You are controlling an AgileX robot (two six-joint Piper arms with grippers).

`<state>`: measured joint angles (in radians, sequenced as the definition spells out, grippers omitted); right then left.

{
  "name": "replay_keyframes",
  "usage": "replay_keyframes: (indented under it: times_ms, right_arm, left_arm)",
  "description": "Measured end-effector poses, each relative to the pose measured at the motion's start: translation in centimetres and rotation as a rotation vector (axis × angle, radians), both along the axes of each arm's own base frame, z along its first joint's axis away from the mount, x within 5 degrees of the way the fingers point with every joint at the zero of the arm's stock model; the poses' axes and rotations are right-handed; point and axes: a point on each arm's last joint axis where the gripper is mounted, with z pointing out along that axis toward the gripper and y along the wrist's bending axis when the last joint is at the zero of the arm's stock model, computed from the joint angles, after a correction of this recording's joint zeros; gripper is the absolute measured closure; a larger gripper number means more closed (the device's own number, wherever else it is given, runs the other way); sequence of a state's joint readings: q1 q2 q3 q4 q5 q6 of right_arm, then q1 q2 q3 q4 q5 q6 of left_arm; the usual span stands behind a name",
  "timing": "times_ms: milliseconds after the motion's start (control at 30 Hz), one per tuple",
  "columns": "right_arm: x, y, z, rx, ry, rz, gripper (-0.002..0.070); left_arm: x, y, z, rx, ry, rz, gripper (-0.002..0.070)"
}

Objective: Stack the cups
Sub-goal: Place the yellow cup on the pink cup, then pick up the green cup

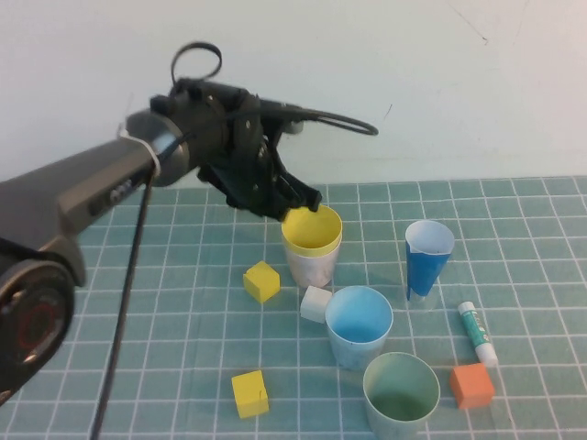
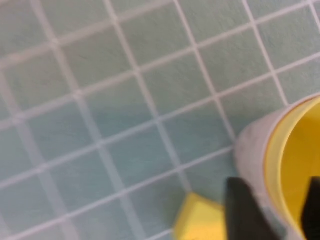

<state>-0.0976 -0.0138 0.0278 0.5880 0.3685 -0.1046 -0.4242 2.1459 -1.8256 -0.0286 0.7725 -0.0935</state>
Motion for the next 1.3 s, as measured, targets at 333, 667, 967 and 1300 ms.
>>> replay_keyframes:
  times_ms: [333, 667, 967, 1300]
  right_arm:
    - [-0.4, 1.2, 2.2, -0.102, -0.089, 0.158, 0.0679]
    - [1.6, 1.8, 9.7, -0.414, -0.053, 0.377, 0.0679]
    - [5.2, 2.9, 12.9, -0.432, -0.042, 0.61, 0.0679]
    - [11.5, 3.4, 15.4, -0.466, 0.292, 0.992, 0.0679]
  left_arm:
    - [-5.3, 3.0, 13.6, 0.0, -0.296, -0.046, 0.067]
    - [-16.6, 7.6, 15.3, -0.075, -0.369, -0.08, 0.0676]
    - [-28.0, 12.8, 12.5, -0.125, -0.494, -0.073, 0.0676]
    - [-34.3, 15.6, 9.7, -0.166, -0.59, -0.067, 0.0676]
